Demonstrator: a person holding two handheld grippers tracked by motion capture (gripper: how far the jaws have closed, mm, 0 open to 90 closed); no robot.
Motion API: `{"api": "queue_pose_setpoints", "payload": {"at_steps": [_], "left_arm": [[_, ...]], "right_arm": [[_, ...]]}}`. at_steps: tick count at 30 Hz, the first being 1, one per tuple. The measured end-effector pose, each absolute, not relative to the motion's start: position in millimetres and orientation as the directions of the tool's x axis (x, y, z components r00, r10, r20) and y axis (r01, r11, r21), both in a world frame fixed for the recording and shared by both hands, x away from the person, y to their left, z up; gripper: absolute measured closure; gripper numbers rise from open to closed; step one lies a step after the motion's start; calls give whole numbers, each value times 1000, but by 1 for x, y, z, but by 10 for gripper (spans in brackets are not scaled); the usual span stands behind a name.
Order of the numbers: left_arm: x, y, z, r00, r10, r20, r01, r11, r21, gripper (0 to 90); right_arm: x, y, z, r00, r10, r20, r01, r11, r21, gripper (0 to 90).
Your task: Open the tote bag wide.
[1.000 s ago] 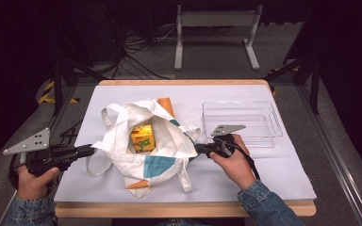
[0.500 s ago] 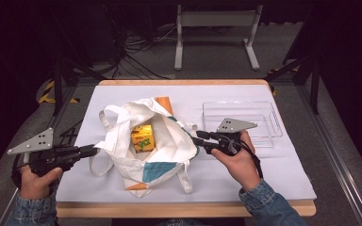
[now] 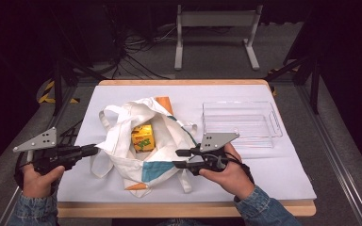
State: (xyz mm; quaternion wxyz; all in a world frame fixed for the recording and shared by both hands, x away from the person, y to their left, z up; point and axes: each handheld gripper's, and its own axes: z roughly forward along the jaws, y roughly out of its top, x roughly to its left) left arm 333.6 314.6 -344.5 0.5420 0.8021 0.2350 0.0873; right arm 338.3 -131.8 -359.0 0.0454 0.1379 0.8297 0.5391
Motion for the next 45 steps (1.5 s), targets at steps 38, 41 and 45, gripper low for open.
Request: {"api": "queue_pose_setpoints", "payload": {"at_steps": [38,41,45], "left_arm": [[363,321,-398,765,609,-210,491,-340,802,881],[365,320,-401,753,625,-205,511,-360,781,881],[369,321,-408,732,643,-226,547,-355,758,881]], "right_arm": [[371,-111,-419,-909,407,91,299,483,823,891],[373,-110,-425,-904,412,111,319,480,817,891],[374,-109,-427,-902,416,116,325,476,817,891]]}}
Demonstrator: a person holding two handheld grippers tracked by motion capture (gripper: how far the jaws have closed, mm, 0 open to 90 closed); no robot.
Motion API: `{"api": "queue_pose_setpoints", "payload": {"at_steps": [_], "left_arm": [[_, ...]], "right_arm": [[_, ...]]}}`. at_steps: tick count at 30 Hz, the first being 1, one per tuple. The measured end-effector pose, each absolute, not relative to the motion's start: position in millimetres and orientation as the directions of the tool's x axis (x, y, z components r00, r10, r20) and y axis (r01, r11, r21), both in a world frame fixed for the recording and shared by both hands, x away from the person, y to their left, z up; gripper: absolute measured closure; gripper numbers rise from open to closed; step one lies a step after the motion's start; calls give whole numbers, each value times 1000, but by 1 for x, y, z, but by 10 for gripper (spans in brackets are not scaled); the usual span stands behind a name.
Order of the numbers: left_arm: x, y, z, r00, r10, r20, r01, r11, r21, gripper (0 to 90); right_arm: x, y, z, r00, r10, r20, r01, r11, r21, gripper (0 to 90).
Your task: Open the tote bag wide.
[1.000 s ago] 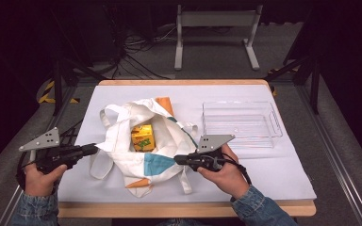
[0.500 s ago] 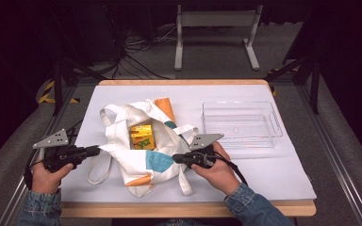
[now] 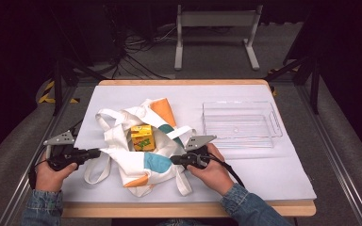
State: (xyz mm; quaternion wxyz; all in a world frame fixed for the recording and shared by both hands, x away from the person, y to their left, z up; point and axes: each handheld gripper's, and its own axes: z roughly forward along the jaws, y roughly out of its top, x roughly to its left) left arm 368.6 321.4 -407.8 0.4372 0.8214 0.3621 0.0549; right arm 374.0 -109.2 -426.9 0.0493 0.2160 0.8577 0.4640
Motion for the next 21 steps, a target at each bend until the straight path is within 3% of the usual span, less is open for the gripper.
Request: {"api": "queue_pose_setpoints", "payload": {"at_steps": [8,14,21], "left_arm": [[372,321,-413,714,660,-232,572,-360,737,881],[369,327,-412,744,613,-266,543,-323,775,875],[364,332,-397,745,620,-244,514,-300,804,719]], "right_arm": [[375,-107,-430,-894,433,112,334,480,811,890],[372,-107,-427,-902,420,100,317,485,815,885],[366,-110,-408,-905,410,116,308,441,843,733]]}}
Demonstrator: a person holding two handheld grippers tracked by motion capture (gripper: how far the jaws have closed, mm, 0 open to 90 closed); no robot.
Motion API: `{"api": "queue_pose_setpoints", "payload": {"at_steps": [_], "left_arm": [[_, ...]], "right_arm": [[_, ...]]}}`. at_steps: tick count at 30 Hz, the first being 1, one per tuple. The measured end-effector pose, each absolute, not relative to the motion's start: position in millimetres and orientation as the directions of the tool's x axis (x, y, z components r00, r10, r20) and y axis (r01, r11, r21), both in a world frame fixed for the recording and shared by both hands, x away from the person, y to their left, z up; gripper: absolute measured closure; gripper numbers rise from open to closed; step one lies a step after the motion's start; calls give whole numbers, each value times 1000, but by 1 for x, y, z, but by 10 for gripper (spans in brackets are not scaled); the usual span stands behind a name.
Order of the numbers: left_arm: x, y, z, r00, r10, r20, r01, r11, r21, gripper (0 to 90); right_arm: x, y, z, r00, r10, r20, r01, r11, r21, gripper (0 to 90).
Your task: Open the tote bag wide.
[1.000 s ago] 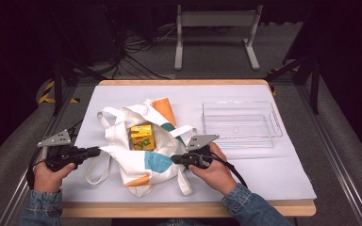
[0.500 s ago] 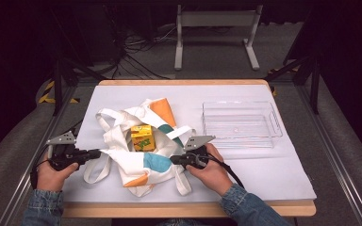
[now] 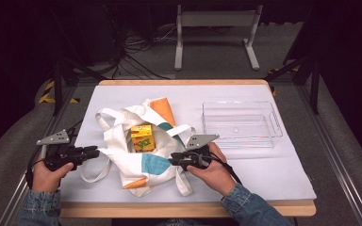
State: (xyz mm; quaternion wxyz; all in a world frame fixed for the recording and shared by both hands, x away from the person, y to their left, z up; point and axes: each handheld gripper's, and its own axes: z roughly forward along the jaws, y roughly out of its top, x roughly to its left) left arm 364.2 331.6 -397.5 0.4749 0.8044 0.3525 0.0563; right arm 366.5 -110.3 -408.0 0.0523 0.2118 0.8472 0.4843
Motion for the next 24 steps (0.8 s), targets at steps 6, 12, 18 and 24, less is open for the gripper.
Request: {"api": "queue_pose_setpoints", "payload": {"at_steps": [6,12,18,24], "left_arm": [[356,334,-382,752,619,-225,484,-288,826,637],[353,336,-376,749,629,-206,476,-296,828,563],[352,335,-373,742,639,-202,478,-294,828,500],[351,337,-373,745,631,-218,489,-294,821,427]], "right_arm": [[368,-111,-387,-909,403,106,281,407,869,705],[376,-109,-374,-904,415,100,273,382,883,660],[386,-104,-363,-897,436,69,248,367,897,582],[405,-94,-354,-886,463,37,223,355,908,560]]}}
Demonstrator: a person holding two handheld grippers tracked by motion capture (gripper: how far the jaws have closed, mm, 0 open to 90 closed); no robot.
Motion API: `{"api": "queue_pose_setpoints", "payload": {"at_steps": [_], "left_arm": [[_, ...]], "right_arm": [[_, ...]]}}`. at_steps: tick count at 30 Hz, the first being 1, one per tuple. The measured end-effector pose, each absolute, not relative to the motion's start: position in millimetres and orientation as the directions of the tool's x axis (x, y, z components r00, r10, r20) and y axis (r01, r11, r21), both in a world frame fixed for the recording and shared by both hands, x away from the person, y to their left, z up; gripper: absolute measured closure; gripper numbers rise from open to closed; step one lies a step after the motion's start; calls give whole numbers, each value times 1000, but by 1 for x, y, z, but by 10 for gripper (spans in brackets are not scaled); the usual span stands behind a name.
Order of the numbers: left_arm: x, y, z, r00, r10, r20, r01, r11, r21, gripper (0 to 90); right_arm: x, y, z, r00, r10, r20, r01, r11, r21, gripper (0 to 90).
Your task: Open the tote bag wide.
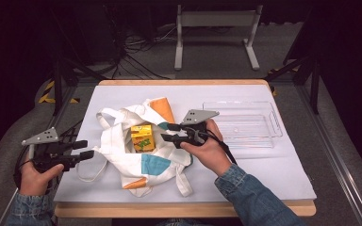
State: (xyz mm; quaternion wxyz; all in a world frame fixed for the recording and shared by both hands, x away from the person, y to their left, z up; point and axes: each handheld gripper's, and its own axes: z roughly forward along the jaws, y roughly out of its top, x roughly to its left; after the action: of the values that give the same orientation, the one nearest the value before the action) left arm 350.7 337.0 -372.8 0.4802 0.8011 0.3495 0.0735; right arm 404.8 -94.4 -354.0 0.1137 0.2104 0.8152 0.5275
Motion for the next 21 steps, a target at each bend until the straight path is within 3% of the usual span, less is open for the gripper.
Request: {"api": "queue_pose_setpoints", "payload": {"at_steps": [8,14,17,21], "left_arm": [[347,339,-368,750,625,-216,477,-284,832,387],[344,342,-362,762,611,-215,445,-253,859,394],[341,343,-358,762,614,-206,429,-241,871,403],[339,342,-354,761,618,-195,412,-230,882,409]], "right_arm": [[427,-76,-357,-874,486,-5,205,377,903,539],[445,-67,-368,-864,499,-66,192,448,873,663],[453,-63,-374,-864,499,-64,214,480,851,810],[460,-57,-382,-856,510,-85,236,532,813,841]]}}
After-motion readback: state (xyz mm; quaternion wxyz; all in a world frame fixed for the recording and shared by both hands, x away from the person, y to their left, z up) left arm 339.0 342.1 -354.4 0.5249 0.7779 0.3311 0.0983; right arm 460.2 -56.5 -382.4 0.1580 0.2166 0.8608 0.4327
